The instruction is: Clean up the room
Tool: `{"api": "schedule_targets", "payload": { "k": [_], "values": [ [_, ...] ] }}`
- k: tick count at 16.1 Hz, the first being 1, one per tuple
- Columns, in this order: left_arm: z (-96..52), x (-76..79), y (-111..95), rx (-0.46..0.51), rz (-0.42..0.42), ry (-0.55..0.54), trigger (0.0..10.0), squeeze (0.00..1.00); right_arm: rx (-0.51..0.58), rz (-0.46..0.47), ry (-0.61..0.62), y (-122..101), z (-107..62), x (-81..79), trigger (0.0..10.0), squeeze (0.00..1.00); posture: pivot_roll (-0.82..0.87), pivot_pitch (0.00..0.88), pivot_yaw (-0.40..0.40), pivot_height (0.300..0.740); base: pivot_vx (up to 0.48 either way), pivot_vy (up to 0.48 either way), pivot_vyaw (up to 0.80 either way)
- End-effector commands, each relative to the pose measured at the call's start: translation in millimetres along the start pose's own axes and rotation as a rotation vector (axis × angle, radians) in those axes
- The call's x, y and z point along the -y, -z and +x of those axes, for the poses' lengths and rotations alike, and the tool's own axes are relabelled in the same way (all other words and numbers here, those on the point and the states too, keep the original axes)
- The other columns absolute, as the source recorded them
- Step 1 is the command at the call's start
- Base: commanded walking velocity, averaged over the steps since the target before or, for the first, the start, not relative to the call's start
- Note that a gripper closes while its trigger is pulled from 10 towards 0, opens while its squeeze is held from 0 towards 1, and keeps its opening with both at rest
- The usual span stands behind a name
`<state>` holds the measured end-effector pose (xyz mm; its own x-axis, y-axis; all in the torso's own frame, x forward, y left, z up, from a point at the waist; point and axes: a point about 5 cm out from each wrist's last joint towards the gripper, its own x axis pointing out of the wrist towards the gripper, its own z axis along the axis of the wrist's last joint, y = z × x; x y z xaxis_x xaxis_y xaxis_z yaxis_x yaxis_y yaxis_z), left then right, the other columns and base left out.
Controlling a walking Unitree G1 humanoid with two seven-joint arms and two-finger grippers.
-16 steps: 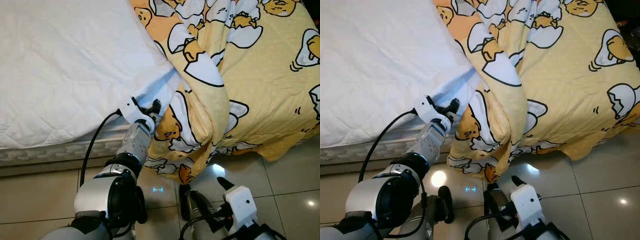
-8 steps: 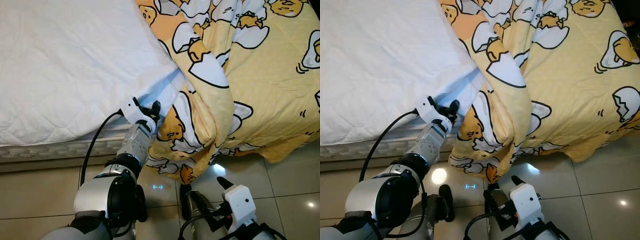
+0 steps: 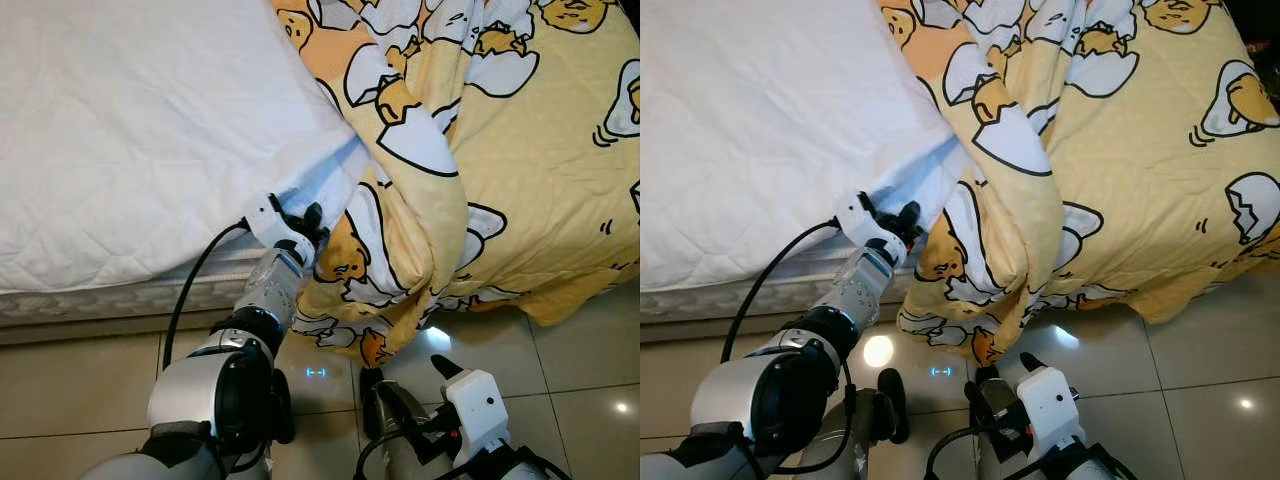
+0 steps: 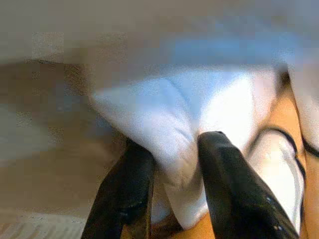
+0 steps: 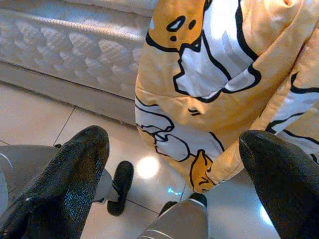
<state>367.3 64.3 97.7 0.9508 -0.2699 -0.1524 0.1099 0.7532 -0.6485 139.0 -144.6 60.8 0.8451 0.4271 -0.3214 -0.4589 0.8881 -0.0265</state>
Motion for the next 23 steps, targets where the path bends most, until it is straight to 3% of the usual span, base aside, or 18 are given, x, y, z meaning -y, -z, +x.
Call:
{"api": "schedule_targets", "payload": {
  "k": [1,4,5,8,10,12,13,14,15,16,18,19,21,23],
  "values": [
    [-3.8,6.9,24,-0.091,0.011,0.031,0.0,0.0,-0.02,0.01,-0.007,3,-2.6,-3.9,10.0,0.01,-0.4,0.377,0.024,0.731,0.0,0.0,0.0],
    [-14.6,11.4,56,-0.19,0.165,0.109,0.0,0.0,-0.027,0.008,-0.011,5,-2.9,-3.0,10.0,0.01,-0.39,0.369,0.026,0.731,0.0,0.0,0.0],
    [-25.0,18.8,82,-0.263,0.257,0.19,0.0,0.0,-0.031,0.007,-0.012,7,-3.4,-1.9,10.0,0.01,-0.39,0.362,0.027,0.731,0.0,0.0,0.0],
    [-49.7,21.6,124,-0.364,0.347,0.289,0.0,0.0,-0.043,0.004,-0.008,10,-5.4,0.7,10.0,0.01,-0.38,0.353,0.028,0.731,0.0,0.0,0.0],
    [-56.2,17.3,132,-0.38,0.35,0.291,0.0,0.0,-0.047,0.003,-0.005,11,-6.2,2.1,10.0,0.0,-0.38,0.348,0.029,0.731,0.0,0.0,0.0],
    [-47.2,13.8,110,-0.243,0.224,0.242,0.0,0.0,-0.047,0.002,-0.004,12,-5.2,2.5,10.0,0.01,-0.38,0.339,0.031,0.731,0.0,0.0,0.0],
    [-41.7,19.2,97,-0.181,0.229,0.271,4.3,0.0,-0.045,0.002,-0.003,12,-4.9,2.8,10.0,0.01,-0.38,0.336,0.032,0.731,0.0,0.0,0.0],
    [-33.5,31.8,71,-0.056,0.222,0.339,10.0,0.0,-0.043,0.001,0.0,11,-4.7,3.9,10.0,0.0,-0.38,0.335,0.032,0.731,0.0,0.0,0.0],
    [-32.2,31.1,63,-0.028,0.23,0.327,10.0,0.0,-0.043,0.001,0.0,12,-4.7,4.3,10.0,0.01,-0.37,0.329,0.031,0.731,0.0,0.0,0.0],
    [-29.9,25.7,51,0.016,0.223,0.286,10.0,1.0,-0.043,0.001,0.001,12,-4.6,4.9,10.0,0.01,-0.37,0.325,0.03,0.731,0.0,0.0,0.0],
    [-25.5,6.3,28,0.075,0.125,0.168,10.0,1.0,-0.042,-0.001,-0.001,12,-3.5,6.4,10.0,0.01,-0.37,0.323,0.027,0.731,0.0,0.0,0.0],
    [-25.2,1.9,26,0.074,0.092,0.139,10.0,1.0,-0.042,-0.001,-0.002,12,-2.9,6.6,10.0,0.01,-0.37,0.324,0.025,0.731,0.0,0.0,0.0],
    [-29.2,-9.1,36,0.021,-0.058,0.038,10.0,1.0,-0.042,-0.003,-0.006,12,-1.6,7.9,10.0,0.01,-0.37,0.327,0.022,0.731,0.0,0.0,0.0],
    [-27.7,-12.2,40,-0.001,-0.126,0.0,10.0,1.0,-0.043,-0.002,-0.006,13,-1.6,8.6,10.0,0.01,-0.37,0.332,0.017,0.731,0.0,0.0,0.0]
  ]
}}
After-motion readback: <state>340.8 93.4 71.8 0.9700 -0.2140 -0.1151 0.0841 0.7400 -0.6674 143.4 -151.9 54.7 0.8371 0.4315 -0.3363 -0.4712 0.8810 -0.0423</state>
